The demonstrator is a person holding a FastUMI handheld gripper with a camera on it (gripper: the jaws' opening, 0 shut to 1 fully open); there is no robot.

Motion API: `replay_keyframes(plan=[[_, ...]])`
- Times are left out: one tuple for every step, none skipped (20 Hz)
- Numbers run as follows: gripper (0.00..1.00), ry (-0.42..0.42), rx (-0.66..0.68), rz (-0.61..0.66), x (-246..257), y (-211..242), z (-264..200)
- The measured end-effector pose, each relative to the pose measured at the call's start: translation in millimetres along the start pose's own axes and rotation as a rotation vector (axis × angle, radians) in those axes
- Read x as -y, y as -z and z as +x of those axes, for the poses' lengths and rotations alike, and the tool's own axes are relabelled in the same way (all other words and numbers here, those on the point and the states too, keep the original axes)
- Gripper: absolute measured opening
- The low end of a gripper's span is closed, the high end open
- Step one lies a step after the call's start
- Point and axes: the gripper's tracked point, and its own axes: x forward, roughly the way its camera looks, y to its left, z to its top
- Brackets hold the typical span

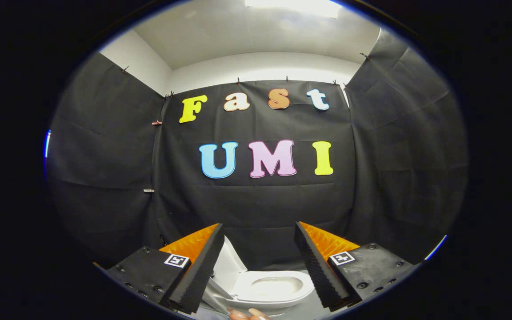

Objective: Open the toilet lid.

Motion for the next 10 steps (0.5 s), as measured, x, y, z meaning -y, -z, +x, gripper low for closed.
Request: replay_keyframes(plan=[[0.99, 0.000, 0.000, 0.001, -0.2, 0.0, -0.8], [0.99, 0.003, 0.000, 0.002, -0.2, 0.0, -0.8], [0.99, 0.004, 0.001, 0.002, 0.7, -0.7, 0.1], [0.99, 0.004, 0.002, 0.004, 0.8, -1.1, -0.6], [0.98, 0.004, 0.004, 0.005, 0.4, -1.1, -0.8], [0.99, 0.005, 0.004, 0.005, 0.9, -1.9, -1.4], [0.99, 0.005, 0.004, 0.004, 0.9, -1.8, -1.3], [0.99, 0.007, 0.006, 0.004, 1.7, -2.0, -1.5], [0.99, 0.008, 0.008, 0.005, 2.2, -3.0, -1.8], [0.99, 0.008, 0.010, 0.007, 2.1, -4.0, -2.7]])
